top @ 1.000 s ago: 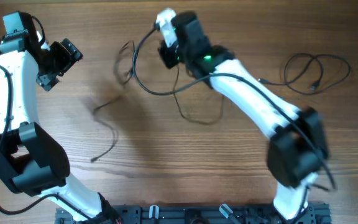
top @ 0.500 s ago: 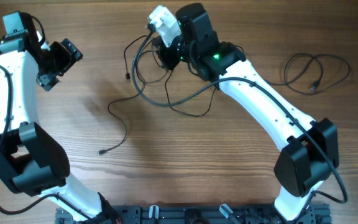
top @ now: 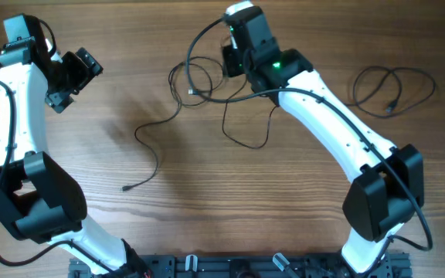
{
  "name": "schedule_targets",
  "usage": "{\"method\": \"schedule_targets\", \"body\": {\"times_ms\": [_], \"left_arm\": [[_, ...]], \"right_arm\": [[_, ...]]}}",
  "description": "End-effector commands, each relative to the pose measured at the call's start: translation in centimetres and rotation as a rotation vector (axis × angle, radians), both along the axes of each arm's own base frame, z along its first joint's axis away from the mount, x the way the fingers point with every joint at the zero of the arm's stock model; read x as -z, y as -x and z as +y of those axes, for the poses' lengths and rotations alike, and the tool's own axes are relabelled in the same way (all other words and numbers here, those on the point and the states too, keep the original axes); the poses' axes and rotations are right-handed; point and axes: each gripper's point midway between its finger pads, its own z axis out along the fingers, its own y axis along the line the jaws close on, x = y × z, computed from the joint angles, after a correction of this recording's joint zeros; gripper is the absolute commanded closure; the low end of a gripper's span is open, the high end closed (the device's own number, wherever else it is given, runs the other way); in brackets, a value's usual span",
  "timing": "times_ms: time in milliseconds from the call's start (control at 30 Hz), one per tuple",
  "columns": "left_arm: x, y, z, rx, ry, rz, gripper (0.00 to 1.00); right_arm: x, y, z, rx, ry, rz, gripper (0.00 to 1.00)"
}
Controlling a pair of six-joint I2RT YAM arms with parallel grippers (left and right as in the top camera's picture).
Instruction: Untangle cables
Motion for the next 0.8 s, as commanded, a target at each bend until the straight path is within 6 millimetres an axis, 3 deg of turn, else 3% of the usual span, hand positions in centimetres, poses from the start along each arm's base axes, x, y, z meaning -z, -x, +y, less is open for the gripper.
{"method": "schedule_targets", "body": {"times_ms": [0,133,333,767], "left_arm": [[0.5,0.2,0.2,0.001,-0.009,0.015,0.00],[0.5,0.2,0.2,0.001,-0.009,0.015,0.00],[0.5,0.2,0.2,0.001,-0.009,0.015,0.00],[0.5,0.2,0.2,0.001,-0.009,0.015,0.00]], "right_arm": [[1.8,-0.2,-3.1,0.185,-0.001,0.050,0.96],[3.0,0.6,-5.6,0.244,0.049,0.119,0.96],[5.1,1.9,-7.9,0.291,0.090,0.208,0.96],[10.2,4.8,-11.8,0.373,0.208,0.314,0.96]]}}
